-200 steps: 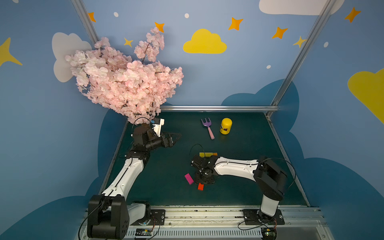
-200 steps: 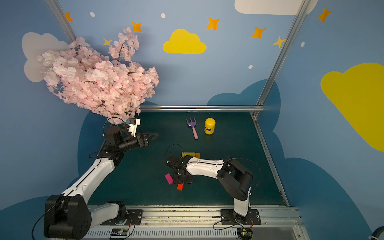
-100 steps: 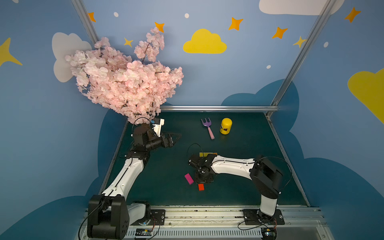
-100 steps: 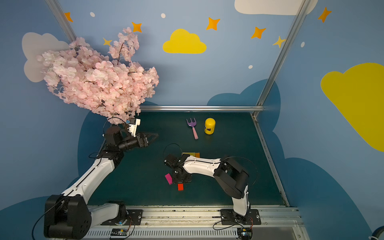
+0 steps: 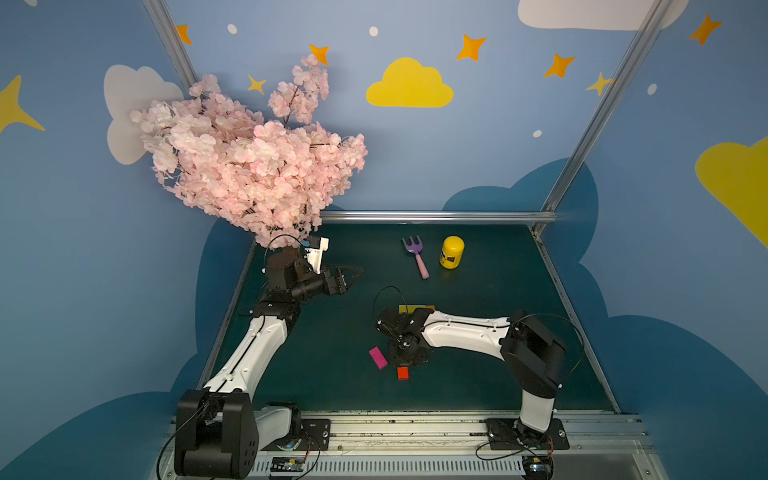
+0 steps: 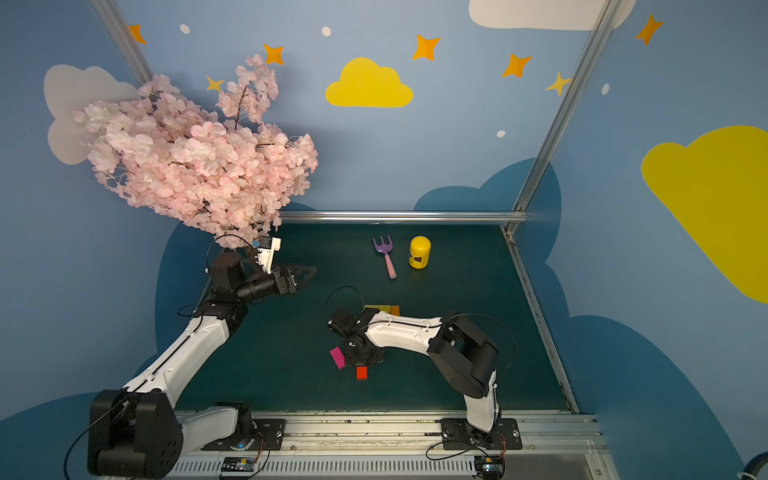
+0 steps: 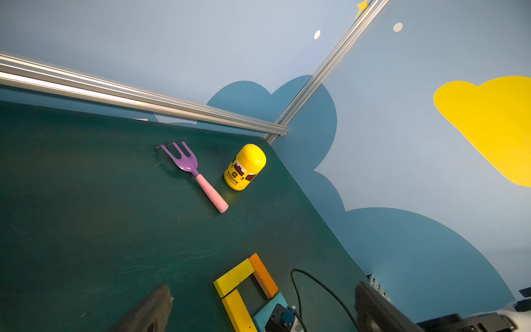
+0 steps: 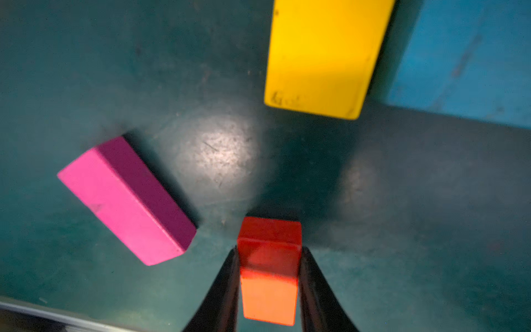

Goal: Assemble the letter p with building blocks
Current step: Assemble the building block at the center of the board.

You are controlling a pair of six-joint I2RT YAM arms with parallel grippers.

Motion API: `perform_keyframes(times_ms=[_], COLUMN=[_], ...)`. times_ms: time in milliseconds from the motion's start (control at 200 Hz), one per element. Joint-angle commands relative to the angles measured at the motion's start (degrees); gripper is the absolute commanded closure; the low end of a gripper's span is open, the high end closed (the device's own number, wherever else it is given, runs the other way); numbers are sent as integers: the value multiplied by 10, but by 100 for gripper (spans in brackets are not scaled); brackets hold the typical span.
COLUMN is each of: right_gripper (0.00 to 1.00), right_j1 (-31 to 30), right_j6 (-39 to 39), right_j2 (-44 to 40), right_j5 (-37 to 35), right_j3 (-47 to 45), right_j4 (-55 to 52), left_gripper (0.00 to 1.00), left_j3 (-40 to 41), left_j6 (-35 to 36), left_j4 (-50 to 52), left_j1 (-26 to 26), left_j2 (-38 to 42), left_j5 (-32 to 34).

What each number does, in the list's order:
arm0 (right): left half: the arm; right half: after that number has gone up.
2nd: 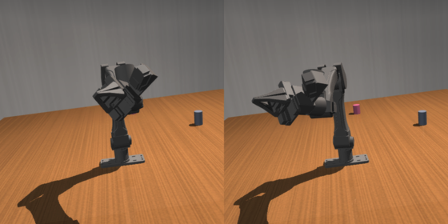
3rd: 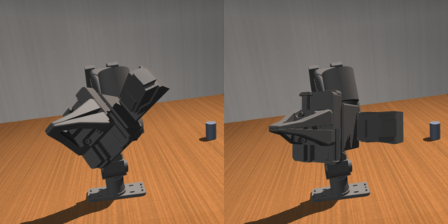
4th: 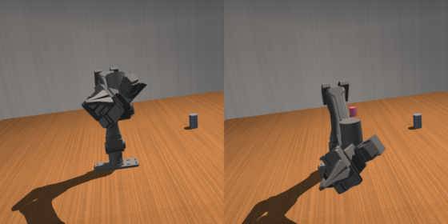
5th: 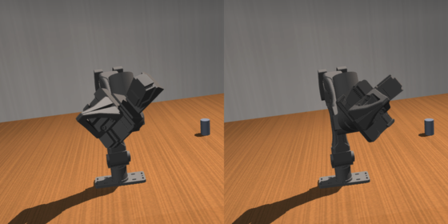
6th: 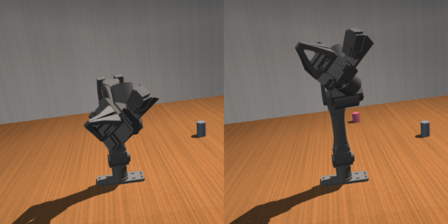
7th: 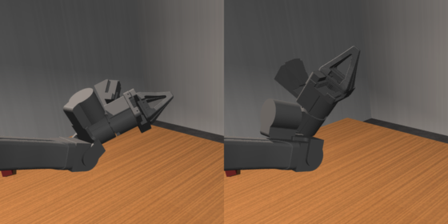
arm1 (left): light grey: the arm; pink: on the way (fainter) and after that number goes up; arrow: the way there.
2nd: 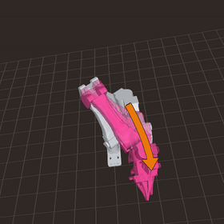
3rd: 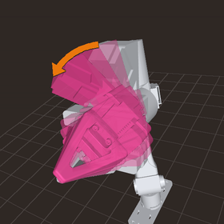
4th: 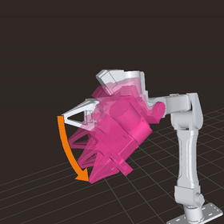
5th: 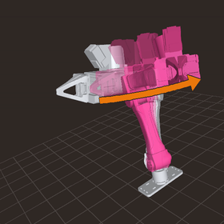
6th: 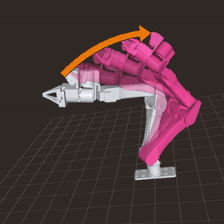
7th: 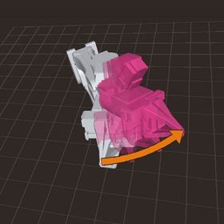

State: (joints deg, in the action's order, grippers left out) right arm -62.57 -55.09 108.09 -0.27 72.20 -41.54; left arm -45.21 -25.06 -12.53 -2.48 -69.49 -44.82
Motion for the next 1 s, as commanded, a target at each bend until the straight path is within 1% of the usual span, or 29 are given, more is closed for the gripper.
perform_keyframes(times_ms=[0,486,996], right_gripper=[69,69,69], right_j1=[10,28,38], right_j6=[-2,0,0], right_j2=[-11,-1,20], right_j5=[-33,-57,-54], right_j3=[3,10,19], right_j4=[-9,8,24], left_gripper=[0,0,0], left_j3=[7,4,4], left_j6=[-1,-2,4], left_j4=[-7,-7,3], left_j1=[2,2,2], left_j2=[4,1,2], left_j5=[-7,-8,-3])
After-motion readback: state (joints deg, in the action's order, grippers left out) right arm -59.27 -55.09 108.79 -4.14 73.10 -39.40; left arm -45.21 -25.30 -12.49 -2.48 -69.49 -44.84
